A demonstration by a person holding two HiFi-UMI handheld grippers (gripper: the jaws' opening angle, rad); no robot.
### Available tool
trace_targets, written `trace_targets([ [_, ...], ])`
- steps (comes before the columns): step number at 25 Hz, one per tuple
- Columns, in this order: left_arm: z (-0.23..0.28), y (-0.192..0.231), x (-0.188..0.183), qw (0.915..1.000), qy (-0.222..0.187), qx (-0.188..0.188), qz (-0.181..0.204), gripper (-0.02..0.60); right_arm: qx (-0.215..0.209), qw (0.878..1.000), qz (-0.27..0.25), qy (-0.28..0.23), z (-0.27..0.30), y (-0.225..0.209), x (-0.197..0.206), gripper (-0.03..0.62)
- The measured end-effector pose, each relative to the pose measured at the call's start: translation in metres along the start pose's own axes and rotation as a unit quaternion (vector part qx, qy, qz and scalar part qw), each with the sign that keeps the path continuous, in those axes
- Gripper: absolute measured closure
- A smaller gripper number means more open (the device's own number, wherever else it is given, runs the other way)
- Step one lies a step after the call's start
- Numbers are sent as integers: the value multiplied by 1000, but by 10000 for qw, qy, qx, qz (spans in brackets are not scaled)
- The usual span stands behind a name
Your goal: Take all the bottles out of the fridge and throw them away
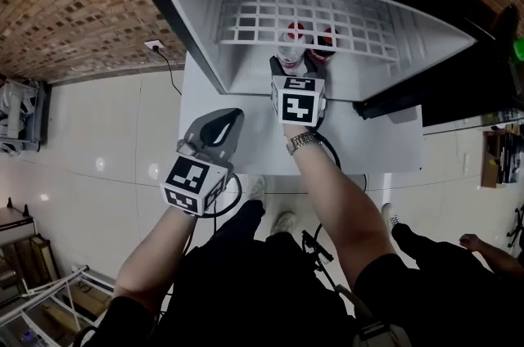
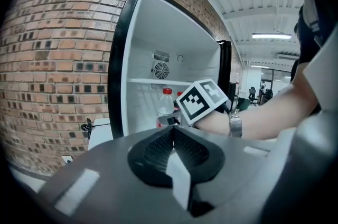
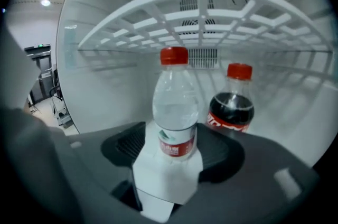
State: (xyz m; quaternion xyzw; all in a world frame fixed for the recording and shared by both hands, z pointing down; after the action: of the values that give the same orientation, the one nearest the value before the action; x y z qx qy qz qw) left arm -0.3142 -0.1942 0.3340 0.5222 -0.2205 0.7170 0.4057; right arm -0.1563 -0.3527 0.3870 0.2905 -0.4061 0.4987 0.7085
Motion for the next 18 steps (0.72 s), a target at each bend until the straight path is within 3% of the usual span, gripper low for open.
trace_targets([
  [10,5,10,3,10000,68,-15,-55,578,190,9998,-27,35,25,-1,-2,293],
  [18,5,2,4,10000,48,-2,-57,578,-4,9999,-93,46,5,1,8,312],
])
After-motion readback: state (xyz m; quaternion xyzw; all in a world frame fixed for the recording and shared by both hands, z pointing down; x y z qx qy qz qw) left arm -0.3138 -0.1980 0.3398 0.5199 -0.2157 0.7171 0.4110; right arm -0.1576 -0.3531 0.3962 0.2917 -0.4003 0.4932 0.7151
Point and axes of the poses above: the fingertips, and each gripper's own axes: z forward along the fingers, y to its left, x out of its underside, the point moved 9 cm from there along -z, backward along the fingers, and after that the axes turned 2 degrees about x, right-handed, at the moved point
